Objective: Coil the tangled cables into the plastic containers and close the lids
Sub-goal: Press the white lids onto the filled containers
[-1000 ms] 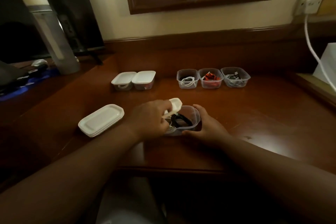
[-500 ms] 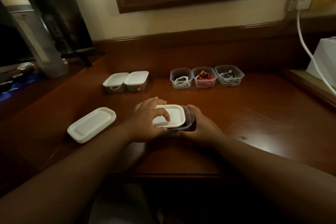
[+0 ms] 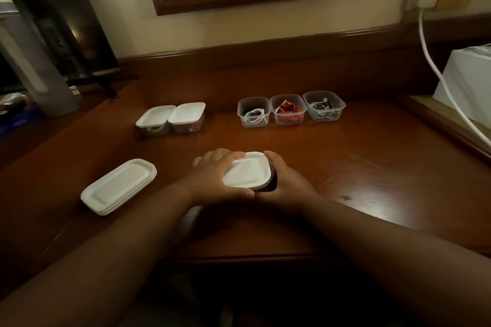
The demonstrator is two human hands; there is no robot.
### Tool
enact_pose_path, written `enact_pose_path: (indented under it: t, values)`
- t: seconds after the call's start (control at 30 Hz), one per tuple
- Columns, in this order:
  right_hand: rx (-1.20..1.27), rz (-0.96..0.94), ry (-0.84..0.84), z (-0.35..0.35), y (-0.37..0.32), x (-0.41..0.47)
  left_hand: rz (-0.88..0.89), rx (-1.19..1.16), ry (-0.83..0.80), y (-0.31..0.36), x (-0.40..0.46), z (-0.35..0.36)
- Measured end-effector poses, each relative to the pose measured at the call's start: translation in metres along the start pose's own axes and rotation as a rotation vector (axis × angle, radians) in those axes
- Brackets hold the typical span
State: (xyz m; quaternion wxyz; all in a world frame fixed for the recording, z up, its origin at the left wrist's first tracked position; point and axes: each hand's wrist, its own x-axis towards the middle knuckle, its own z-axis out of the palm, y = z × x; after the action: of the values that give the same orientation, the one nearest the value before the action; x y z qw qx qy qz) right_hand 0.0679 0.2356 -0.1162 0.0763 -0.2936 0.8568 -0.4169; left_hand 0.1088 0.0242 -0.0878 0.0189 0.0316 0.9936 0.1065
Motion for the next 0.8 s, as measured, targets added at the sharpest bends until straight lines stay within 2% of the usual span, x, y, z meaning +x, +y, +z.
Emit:
enact_pose_path:
  t: [0.1, 0.23, 0.37, 0.43, 0.63, 0.8]
  values:
    - [-0.019, 0.005, -0.007, 0.0, 0.002, 0.002, 0.003, 0.057, 0.03, 0.0, 0.003, 0.004]
    - [0.042, -0.002, -0.05, 0.0, 0.005, 0.002, -0.016, 0.155, -0.039, 0.001, 0.005, 0.003]
    - [0.2, 0.074, -0.092, -0.002, 0.004, 0.006, -0.032, 0.125, -0.085, 0.004, 0.005, 0.002]
    - [0.191, 0.124, -0.073, 0.0, 0.001, 0.008, -0.026, 0.118, -0.084, 0.004, 0.005, 0.003]
    - [-0.217, 0.064, 0.021, 0.014, -0.001, 0.006, -0.029, 0.101, -0.118, 0.002, 0.008, 0.003]
    - [-0.429, 0.065, -0.033, 0.007, -0.005, 0.012, -0.037, 0.085, -0.111, 0.005, 0.01, 0.002]
